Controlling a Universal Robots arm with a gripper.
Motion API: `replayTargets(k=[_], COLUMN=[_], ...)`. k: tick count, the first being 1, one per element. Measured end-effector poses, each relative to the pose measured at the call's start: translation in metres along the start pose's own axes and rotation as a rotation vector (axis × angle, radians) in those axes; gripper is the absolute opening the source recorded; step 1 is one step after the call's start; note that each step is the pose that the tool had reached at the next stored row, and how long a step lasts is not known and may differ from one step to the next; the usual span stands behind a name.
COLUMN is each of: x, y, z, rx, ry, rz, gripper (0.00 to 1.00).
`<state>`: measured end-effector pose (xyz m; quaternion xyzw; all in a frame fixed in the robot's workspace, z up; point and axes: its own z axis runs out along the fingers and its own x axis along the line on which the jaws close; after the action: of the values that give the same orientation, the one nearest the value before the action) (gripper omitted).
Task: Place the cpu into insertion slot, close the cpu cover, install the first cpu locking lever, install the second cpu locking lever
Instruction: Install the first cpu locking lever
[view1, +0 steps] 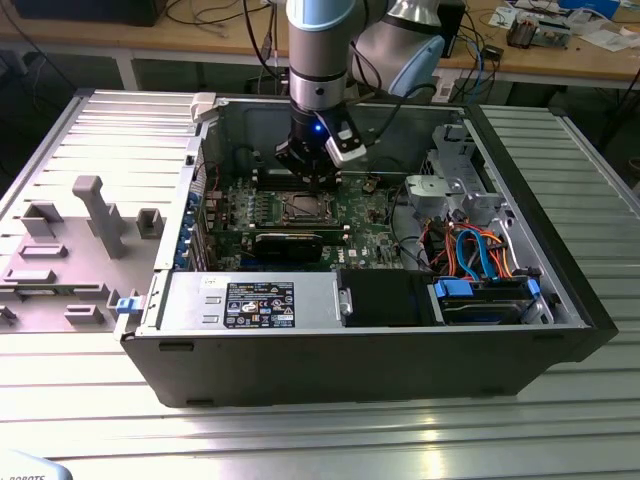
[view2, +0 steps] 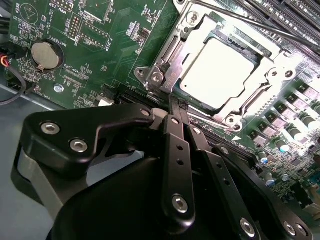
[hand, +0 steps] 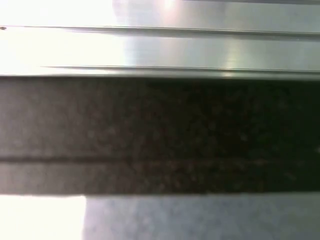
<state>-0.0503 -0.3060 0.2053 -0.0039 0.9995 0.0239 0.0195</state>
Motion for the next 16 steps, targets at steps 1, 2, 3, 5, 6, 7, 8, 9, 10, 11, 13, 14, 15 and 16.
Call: replayTargets(k=[1, 2, 3, 5, 6, 7, 8, 9, 10, 11, 13, 14, 15, 16], x=[-0.0003, -0.0008, -0.0012, -0.0019, -0.002, -0.0021, -0.0021, -0.0021, -0.0021, -0.0022, -0.0021, -0.0021, -0.0021, -0.0021], y=[0.0, 0.0001, 0.0001, 0.0001, 0.0001, 0.0001, 0.0001, 0.0001, 0.0001, 0.0001, 0.0001, 0.0001, 0.0, 0.0001], z=[0.0, 0.0001, 0.0001, 0.0001, 0.0002, 0.0002, 0.0002, 0.0002, 0.0003, 0.0005, 0.0004, 0.0004, 0.0004, 0.0005], rx=[0.0, -0.0001, -0.0001, -0.0001, -0.0001, -0.0001, -0.0001, 0.0, 0.0003, 0.0015, 0.0018, 0.0019, 0.0027, 0.0038], ry=[0.0, -0.0001, -0.0001, -0.0001, -0.0002, -0.0002, -0.0001, -0.0001, -0.0001, -0.0002, -0.0001, -0.0001, -0.0001, -0.0001], rz=[0.0, 0.0, 0.0, 0.0, 0.0, 0.0, 0.0, 0.0, 0.0, 0.0, 0.0, 0.0, 0.0, 0.0], gripper=[0.11, 0.11, 0.11, 0.11, 0.11, 0.11, 0.11, 0.11, 0.11, 0.11, 0.11, 0.11, 0.11, 0.11])
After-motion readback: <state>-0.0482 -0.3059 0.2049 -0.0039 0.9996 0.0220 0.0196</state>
